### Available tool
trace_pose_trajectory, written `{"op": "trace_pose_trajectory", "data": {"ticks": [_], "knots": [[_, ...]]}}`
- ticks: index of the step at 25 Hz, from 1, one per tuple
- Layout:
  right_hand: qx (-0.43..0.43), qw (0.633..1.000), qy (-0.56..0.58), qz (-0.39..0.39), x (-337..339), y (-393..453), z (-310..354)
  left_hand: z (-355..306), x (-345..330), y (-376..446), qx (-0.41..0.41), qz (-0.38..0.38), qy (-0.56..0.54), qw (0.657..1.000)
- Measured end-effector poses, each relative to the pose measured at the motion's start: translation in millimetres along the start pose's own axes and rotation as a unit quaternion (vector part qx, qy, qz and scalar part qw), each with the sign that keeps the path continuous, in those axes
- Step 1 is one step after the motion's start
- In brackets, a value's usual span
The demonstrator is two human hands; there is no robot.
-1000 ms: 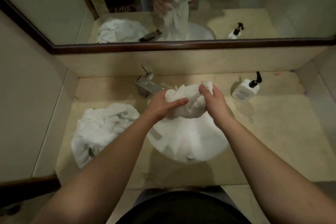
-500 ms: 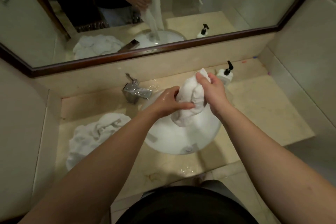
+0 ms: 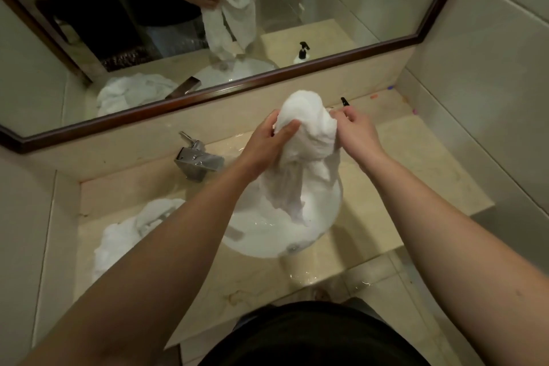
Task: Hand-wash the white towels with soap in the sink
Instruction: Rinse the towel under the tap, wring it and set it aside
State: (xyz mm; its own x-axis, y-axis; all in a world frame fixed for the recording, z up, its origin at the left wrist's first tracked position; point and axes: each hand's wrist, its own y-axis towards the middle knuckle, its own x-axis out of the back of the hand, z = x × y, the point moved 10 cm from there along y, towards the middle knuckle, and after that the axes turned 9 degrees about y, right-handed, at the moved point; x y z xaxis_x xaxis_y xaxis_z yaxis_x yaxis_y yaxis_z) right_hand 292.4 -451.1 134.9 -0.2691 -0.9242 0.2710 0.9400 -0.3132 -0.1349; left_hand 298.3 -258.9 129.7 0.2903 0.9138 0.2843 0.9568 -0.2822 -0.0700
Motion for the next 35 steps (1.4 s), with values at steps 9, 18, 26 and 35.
{"op": "trace_pose_trajectory", "data": {"ticks": [9, 18, 26, 35], "knots": [[-0.024, 0.952, 0.007, 0.306, -1, 22, 12, -34, -48, 46, -0.012, 0.009, 0.164, 0.986], [-0.058, 0.922, 0.031, 0.381, -4, 45, 5, -24, -52, 60, 0.018, -0.015, 0.127, 0.992], [0.026, 0.957, 0.009, 0.290, 19, 62, 29, -4, -77, 56, 0.134, 0.133, 0.097, 0.977], [-0.179, 0.922, 0.038, 0.340, 28, 69, -29, -28, -80, 62, 0.129, 0.054, 0.191, 0.971]]}}
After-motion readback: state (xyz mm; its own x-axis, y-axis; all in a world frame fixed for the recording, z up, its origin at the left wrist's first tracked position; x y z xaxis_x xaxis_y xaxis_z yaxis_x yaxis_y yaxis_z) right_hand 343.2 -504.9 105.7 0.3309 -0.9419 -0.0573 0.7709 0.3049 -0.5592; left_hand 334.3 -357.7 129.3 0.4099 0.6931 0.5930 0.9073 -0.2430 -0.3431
